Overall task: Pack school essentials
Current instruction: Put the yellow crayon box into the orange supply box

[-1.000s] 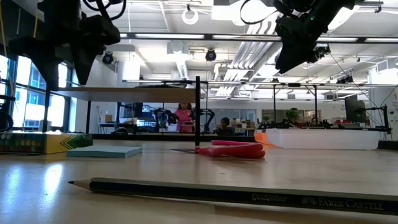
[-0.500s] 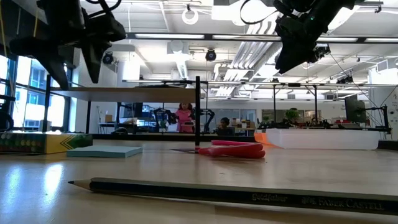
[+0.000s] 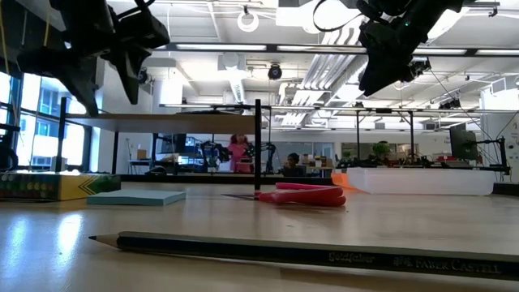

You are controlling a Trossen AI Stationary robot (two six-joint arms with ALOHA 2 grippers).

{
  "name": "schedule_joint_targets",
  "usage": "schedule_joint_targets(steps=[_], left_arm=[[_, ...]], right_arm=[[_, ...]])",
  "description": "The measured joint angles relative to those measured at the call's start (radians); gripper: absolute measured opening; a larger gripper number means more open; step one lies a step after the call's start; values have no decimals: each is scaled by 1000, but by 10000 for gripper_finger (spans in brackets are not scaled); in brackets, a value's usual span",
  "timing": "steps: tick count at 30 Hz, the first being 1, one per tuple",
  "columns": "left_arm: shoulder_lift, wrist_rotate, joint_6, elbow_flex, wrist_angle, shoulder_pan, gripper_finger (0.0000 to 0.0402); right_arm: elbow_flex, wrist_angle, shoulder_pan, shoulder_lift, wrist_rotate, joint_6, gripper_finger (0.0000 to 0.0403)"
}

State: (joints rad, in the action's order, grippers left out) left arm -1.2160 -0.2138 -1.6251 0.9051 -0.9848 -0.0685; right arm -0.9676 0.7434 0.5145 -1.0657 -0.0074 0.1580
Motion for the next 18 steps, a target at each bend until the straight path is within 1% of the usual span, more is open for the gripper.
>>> schedule_joint_targets(steps=[9, 14, 18], left_arm=[[0, -59, 69, 0, -6, -3, 277], [-8, -63, 65, -1, -77, -22, 277], [-20, -66, 46, -1, -103, -51, 277]], right_arm=[[0, 0, 0, 0, 0, 0, 145], [0, 0, 0, 0, 0, 0, 145], [0, 0, 0, 0, 0, 1, 145]])
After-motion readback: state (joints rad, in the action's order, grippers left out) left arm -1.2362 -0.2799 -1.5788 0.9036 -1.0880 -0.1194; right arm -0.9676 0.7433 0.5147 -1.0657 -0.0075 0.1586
